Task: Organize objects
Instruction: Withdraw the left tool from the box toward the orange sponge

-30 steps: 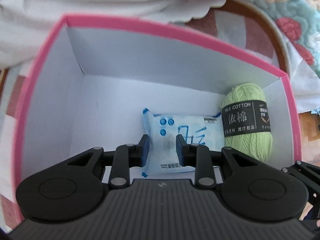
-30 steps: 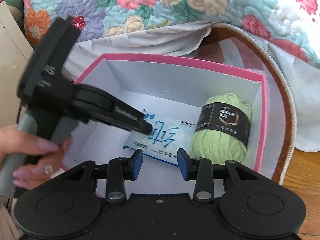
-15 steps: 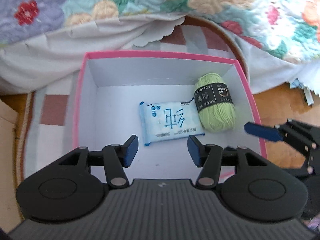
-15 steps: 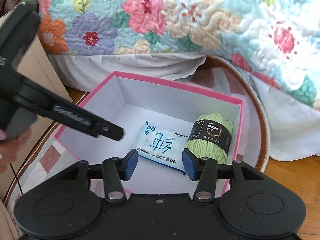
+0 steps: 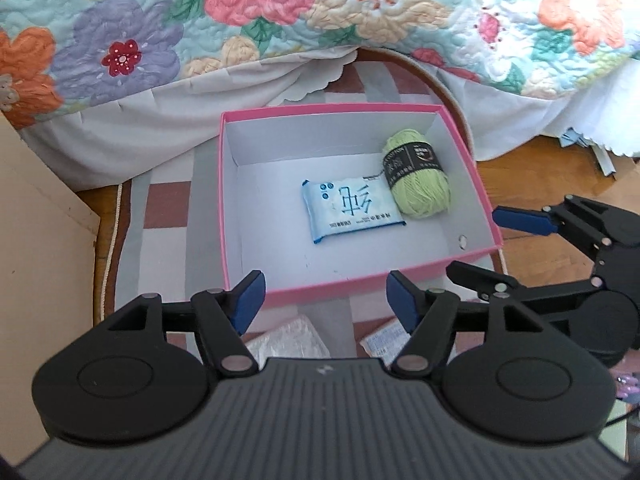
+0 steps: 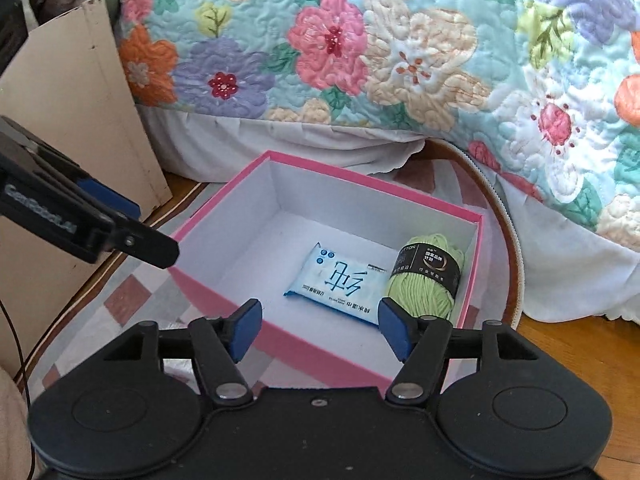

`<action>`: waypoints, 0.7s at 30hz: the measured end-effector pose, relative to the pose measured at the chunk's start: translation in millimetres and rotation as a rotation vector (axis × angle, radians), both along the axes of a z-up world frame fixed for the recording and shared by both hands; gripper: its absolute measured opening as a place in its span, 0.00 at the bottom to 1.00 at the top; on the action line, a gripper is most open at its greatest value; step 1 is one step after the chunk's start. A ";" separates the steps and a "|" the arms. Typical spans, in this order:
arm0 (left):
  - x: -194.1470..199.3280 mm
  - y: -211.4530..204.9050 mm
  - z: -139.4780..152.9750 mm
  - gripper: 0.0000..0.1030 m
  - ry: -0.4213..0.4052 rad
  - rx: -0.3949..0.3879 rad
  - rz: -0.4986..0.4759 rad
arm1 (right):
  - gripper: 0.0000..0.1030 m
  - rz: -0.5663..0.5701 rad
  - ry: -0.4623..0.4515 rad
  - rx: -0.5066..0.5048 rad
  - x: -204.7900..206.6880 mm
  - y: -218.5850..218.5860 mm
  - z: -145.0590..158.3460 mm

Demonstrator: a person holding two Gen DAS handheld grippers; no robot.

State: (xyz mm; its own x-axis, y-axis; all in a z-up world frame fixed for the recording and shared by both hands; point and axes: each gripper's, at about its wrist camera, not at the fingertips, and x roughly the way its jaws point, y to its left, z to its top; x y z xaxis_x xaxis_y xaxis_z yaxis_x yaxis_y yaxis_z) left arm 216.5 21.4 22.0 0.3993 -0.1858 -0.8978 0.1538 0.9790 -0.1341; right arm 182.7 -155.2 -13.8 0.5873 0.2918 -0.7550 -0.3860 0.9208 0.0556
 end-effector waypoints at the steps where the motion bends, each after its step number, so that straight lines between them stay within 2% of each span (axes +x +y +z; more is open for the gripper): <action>1: -3.6 0.5 2.3 0.65 0.001 -0.001 -0.003 | 0.73 0.003 -0.002 -0.005 -3.1 1.1 1.6; 15: -57.0 12.4 26.6 0.69 -0.020 0.041 -0.044 | 0.85 0.031 -0.013 0.007 -47.3 6.0 31.1; 18: -68.2 12.9 29.9 0.74 -0.031 0.051 -0.058 | 0.92 0.036 -0.017 0.027 -57.4 3.7 39.8; 21: -77.5 14.5 32.0 0.78 -0.036 0.056 -0.057 | 0.93 0.026 -0.008 0.056 -66.2 0.4 45.0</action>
